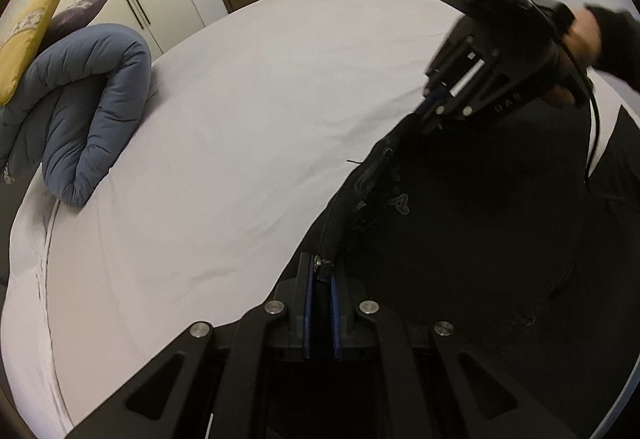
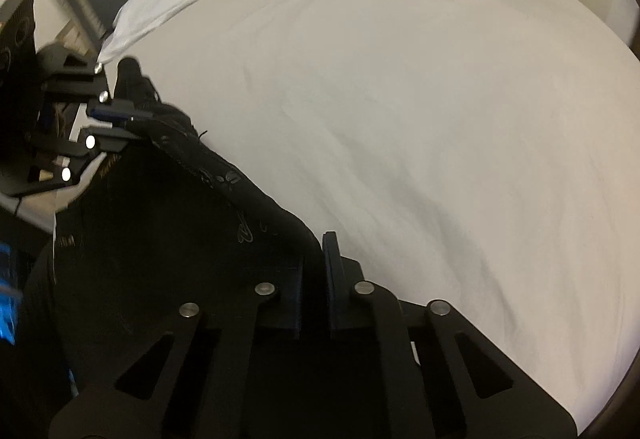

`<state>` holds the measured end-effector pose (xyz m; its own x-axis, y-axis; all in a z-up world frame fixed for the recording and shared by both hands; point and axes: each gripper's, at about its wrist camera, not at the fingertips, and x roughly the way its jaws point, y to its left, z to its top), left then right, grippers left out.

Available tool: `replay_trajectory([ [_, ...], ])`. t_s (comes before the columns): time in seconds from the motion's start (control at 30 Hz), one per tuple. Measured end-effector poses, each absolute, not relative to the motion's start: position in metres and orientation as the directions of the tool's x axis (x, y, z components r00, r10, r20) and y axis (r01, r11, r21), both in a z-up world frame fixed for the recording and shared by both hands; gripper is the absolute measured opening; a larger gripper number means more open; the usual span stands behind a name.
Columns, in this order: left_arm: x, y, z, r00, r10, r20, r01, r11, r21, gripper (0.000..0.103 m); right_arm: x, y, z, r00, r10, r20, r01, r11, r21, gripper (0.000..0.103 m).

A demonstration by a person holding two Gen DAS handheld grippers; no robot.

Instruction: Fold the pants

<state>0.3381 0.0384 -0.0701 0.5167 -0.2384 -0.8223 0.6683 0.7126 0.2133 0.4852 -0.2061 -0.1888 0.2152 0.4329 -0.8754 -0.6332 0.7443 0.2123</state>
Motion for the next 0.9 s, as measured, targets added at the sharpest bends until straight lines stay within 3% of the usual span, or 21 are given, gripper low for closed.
replay_trajectory([
  [0.17, 0.331, 0.04, -0.069, 0.517, -0.249, -0.819, 0.644, 0.743, 0.181, 0.007, 0.463, -0.21, -0.178, 0.29, 0.417, -0.861, -0.417, 0.865, 0.278, 0.004],
  [0.27, 0.329, 0.044, -0.067, 0.518, -0.258, -0.816, 0.631, 0.759, 0.161, 0.007, 0.457, -0.213, -0.183, 0.314, 0.477, -0.821, -0.281, 0.873, 0.399, 0.004],
  [0.53, 0.296, 0.06, -0.061, 0.507, -0.285, -0.814, 0.615, 0.78, 0.11, 0.007, 0.424, -0.212, -0.181, 0.358, 0.583, -0.729, -0.163, 0.808, 0.566, 0.004],
  [0.6, 0.282, 0.065, -0.061, 0.503, -0.299, -0.811, 0.623, 0.776, 0.1, 0.007, 0.401, -0.194, -0.171, 0.373, 0.547, -0.749, -0.219, 0.837, 0.501, 0.004],
  [0.7, 0.252, 0.075, -0.064, 0.495, -0.336, -0.801, 0.66, 0.745, 0.096, 0.007, 0.36, -0.161, -0.152, 0.408, 0.423, -0.809, -0.366, 0.887, 0.28, 0.004],
  [0.9, 0.185, 0.085, -0.088, 0.438, -0.331, -0.836, 0.755, 0.64, 0.142, 0.007, 0.269, -0.126, -0.15, 0.447, 0.232, -0.864, -0.562, 0.824, -0.07, 0.004],
])
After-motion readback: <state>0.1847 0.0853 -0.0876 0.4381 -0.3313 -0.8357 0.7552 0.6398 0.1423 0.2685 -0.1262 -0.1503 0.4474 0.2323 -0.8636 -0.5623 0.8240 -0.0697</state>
